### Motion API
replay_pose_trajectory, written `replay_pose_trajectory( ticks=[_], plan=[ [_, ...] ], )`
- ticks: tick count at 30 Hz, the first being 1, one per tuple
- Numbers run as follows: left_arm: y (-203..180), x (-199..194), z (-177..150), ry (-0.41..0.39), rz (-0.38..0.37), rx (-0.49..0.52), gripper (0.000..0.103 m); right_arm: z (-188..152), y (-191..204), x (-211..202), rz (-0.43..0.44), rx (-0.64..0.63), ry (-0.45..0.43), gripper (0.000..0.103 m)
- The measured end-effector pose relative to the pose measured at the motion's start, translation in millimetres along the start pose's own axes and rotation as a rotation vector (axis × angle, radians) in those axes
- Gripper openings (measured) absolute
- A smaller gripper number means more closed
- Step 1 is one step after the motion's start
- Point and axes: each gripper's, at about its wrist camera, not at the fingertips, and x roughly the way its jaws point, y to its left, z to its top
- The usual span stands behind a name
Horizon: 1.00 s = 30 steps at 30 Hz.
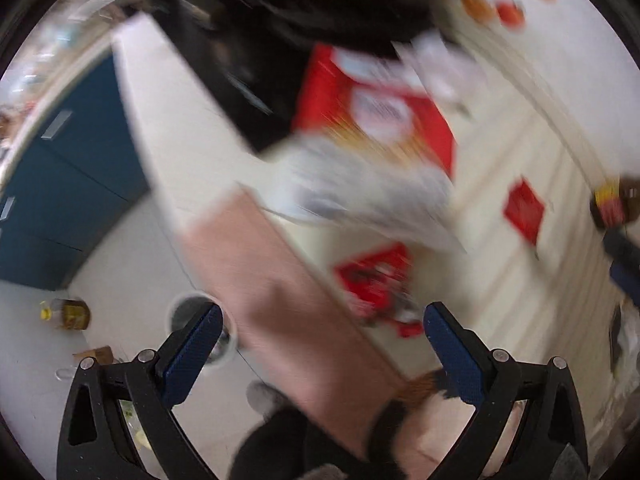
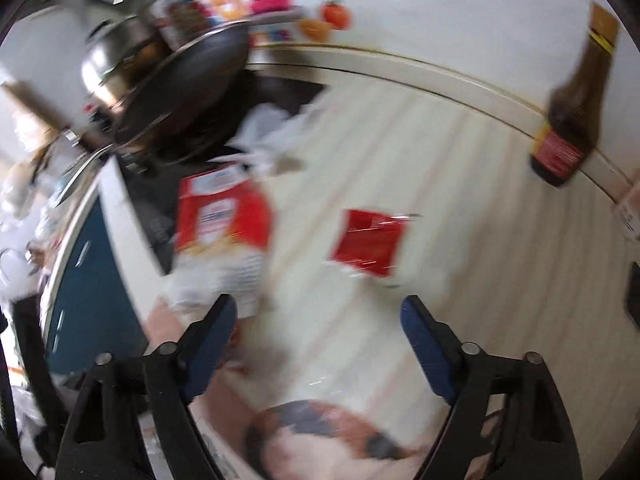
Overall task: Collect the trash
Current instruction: 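Grasp the red snack wrapper with the left tool while the right tool grasps the red sauce packet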
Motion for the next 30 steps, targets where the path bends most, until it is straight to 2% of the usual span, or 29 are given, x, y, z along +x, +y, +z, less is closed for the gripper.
replay_pose_trajectory(
  ticks=[1,3,4,5,6,9,14,16,17,18,19,21,24,30],
  plan=[
    [-10.0,14.7,1.7,0.037,0.002,0.02,0.102,3.7,-12.9,4.6,-0.012,0.01,0.008,0.085],
    [-22.7,30.9,4.8,0.073,0.01,0.051,0.088,11.2,-25.5,17.0,-0.025,0.03,0.02,0.085],
    [-25.7,34.4,3.7,0.086,0.009,0.056,0.069,14.0,-32.3,22.7,-0.025,0.041,0.03,0.085],
    [-27.7,39.0,4.9,0.099,0.008,0.061,0.039,18.7,-38.6,30.4,-0.026,0.05,0.037,0.085],
    [-28.0,41.8,5.5,0.106,0.009,0.064,0.023,20.9,-45.0,36.4,-0.03,0.052,0.041,0.085],
    [-23.9,35.6,4.6,0.084,0.02,0.073,0.009,33.9,-50.3,63.7,-0.032,0.043,0.055,0.085],
    [-12.1,23.5,8.0,0.043,0.084,0.072,0.006,47.7,-43.2,108.3,-0.057,0.027,0.08,0.085],
    [-6.4,19.7,6.8,0.035,0.107,0.065,0.006,49.3,-38.4,127.0,-0.059,0.031,0.112,0.078],
    [-5.1,18.9,6.5,0.034,0.108,0.059,0.006,50.5,-28.8,127.1,-0.097,-0.011,0.083,0.067],
    [-3.7,18.3,6.0,0.033,0.109,0.056,0.006,49.9,-21.2,129.9,-0.132,-0.046,0.084,0.048],
    [0.7,16.6,4.8,0.032,0.11,0.052,0.006,46.9,-12.9,132.6,-0.192,-0.086,0.071,0.024],
    [-0.4,19.0,1.0,0.035,0.091,0.033,0.006,41.1,-6.3,135.5,-0.234,-0.107,0.055,0.0],
    [1.2,18.0,-7.4,0.029,0.065,0.011,0.006,30.5,-4.7,131.4,-0.197,-0.094,0.043,0.0],
    [26.9,0.7,-21.4,-0.024,0.03,-0.045,0.006,3.3,7.6,86.2,-0.151,-0.104,-0.032,0.0]
  ],
)
